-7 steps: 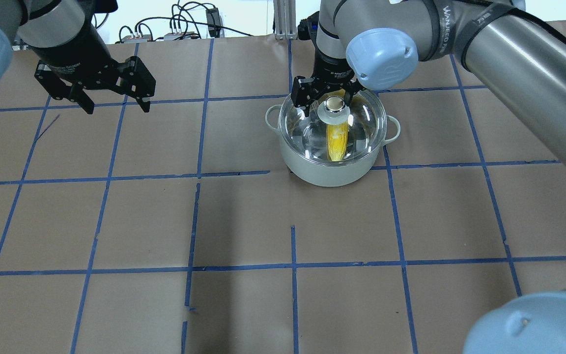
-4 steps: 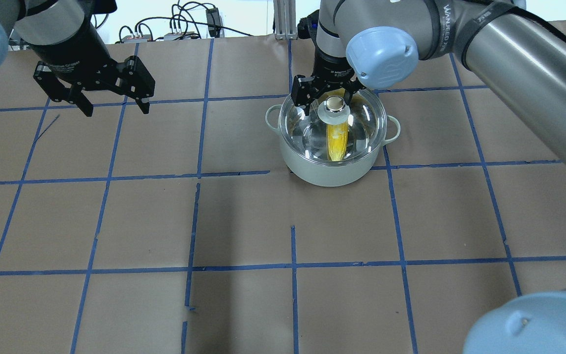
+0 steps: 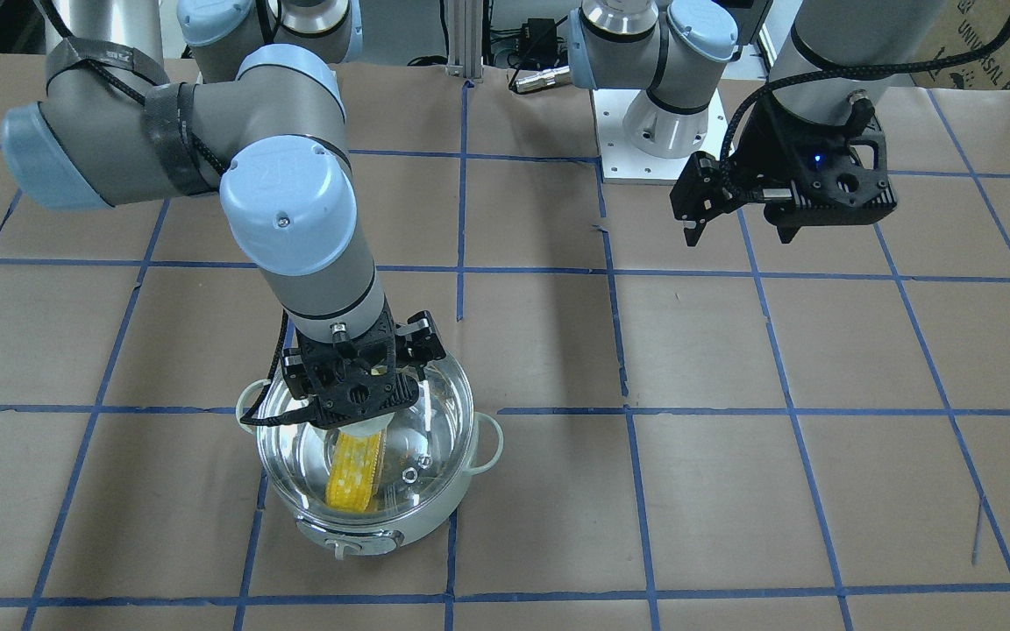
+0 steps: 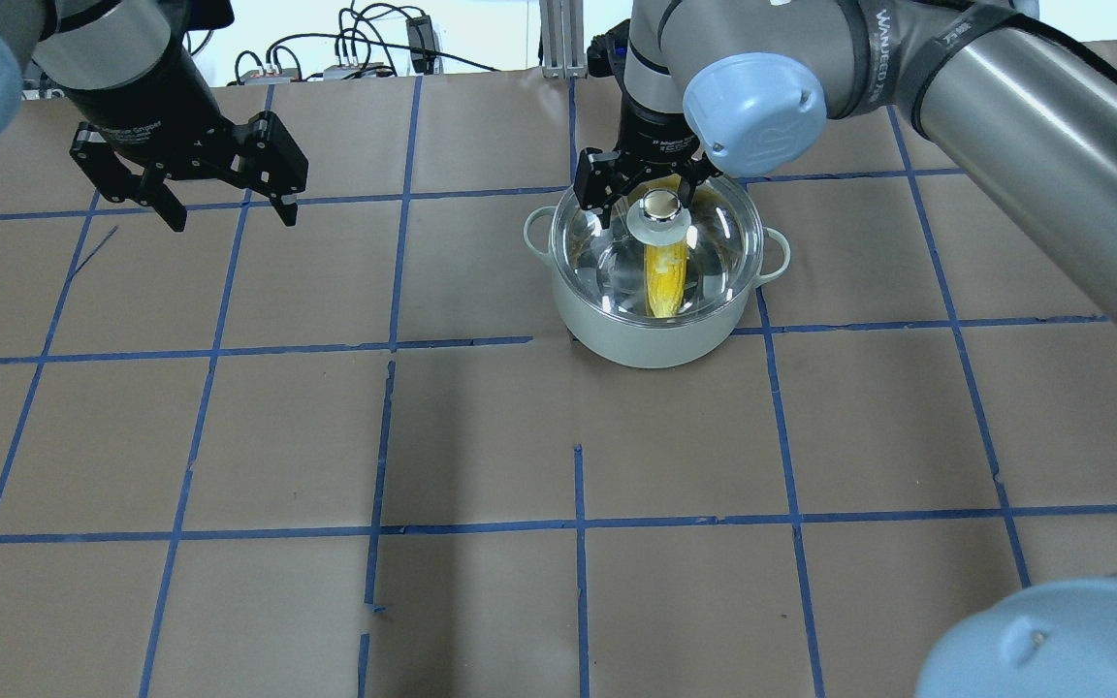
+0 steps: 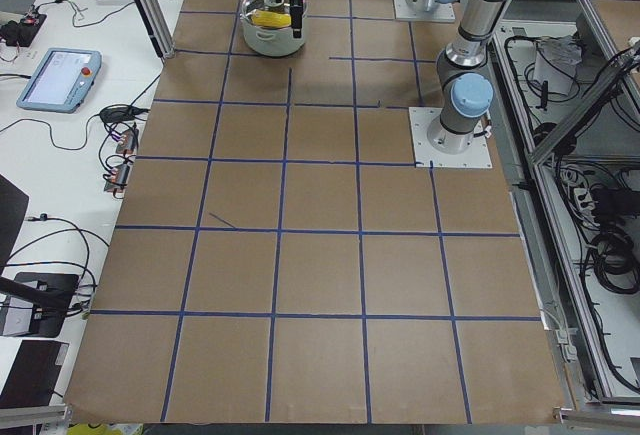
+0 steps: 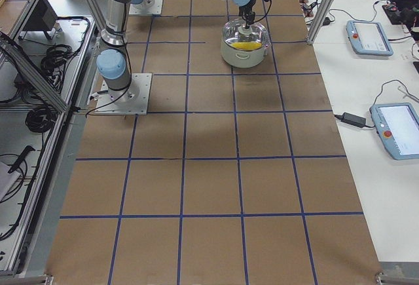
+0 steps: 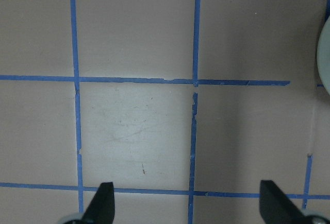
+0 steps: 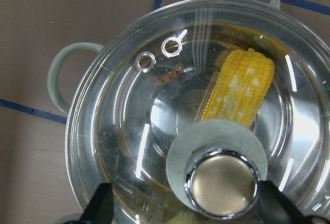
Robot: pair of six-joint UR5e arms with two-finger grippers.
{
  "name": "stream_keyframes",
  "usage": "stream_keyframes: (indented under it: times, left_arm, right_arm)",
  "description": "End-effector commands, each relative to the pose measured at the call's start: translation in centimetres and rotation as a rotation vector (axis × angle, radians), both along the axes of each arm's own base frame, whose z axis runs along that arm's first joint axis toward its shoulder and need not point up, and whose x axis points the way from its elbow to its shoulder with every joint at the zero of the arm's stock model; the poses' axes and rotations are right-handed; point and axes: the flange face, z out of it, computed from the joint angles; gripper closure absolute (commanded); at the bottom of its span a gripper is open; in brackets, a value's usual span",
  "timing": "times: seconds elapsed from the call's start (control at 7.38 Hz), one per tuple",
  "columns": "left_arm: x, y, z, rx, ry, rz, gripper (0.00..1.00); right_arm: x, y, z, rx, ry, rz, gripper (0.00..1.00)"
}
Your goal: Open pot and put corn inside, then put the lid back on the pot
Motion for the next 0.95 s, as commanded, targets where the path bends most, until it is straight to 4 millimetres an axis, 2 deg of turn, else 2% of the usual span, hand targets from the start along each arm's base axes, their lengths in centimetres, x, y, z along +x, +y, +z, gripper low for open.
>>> stream_keyframes:
  times: [0.0,0.27,0.41,0.81]
  left_arm:
    - [0.01,-0.02,-0.23,0.003,0.0,0.0,0.01]
    - [-0.05,-0.13,-0.29,0.003,-0.001,-0.001,0.01]
    - [-0.05,0.06,-0.72,0.01,-0.001,-0.001,0.01]
    - [-0.13,0.02,-0.79,0.01,-0.001,-0.003,0.01]
  right_arm:
    - [0.0,-0.02,0.14,-0.003,-0.001,0.0,0.0]
    - [-0.02,-0.1,0.0,-0.002,0.004,0.004,0.0]
    - [-0.85,-0.52,-0.27,0.002,0.005,0.009,0.0]
    - [-0.65,-0.33,-0.73,0.01,0.002,0.012,0.0]
